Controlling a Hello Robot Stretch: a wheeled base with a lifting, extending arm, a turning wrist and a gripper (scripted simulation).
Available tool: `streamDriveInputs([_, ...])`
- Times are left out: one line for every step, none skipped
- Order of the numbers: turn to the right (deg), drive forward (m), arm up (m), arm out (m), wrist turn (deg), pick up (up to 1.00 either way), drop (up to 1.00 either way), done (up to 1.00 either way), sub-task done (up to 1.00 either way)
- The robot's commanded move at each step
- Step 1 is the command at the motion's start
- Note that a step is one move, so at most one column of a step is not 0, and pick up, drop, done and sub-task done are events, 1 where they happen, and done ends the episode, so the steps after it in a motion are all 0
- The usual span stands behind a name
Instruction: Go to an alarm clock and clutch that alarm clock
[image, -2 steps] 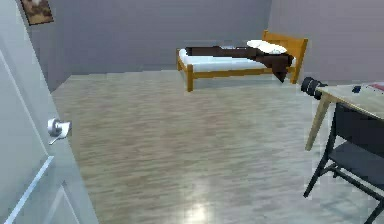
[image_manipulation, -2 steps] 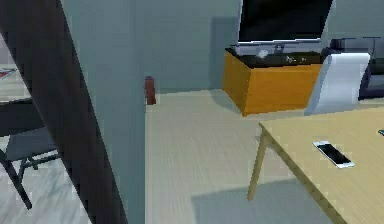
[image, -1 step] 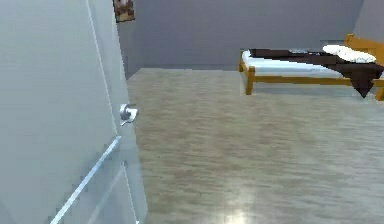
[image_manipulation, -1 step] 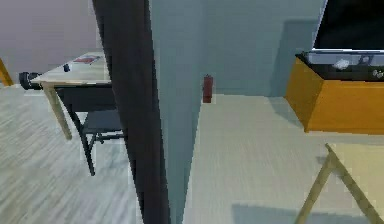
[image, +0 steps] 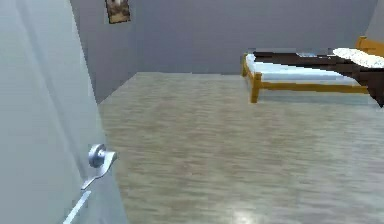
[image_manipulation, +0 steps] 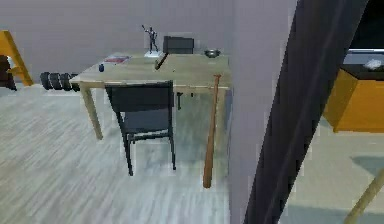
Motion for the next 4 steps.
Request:
streamDriveInputs([15.0, 0.0, 0.0, 0.0, 0.0, 0.0, 0.0, 0.0, 0.0])
streamDriveInputs([0.0, 0.8, 0.0, 0.0, 0.0, 0.0, 0.0, 0.0, 0.0])
streamDriveInputs([-45.0, 0.0, 0.0, 0.0, 0.0, 0.0, 0.0, 0.0, 0.0])
streamDriveInputs([-6.0, 0.0, 0.0, 0.0, 0.0, 0.0, 0.0, 0.0, 0.0])
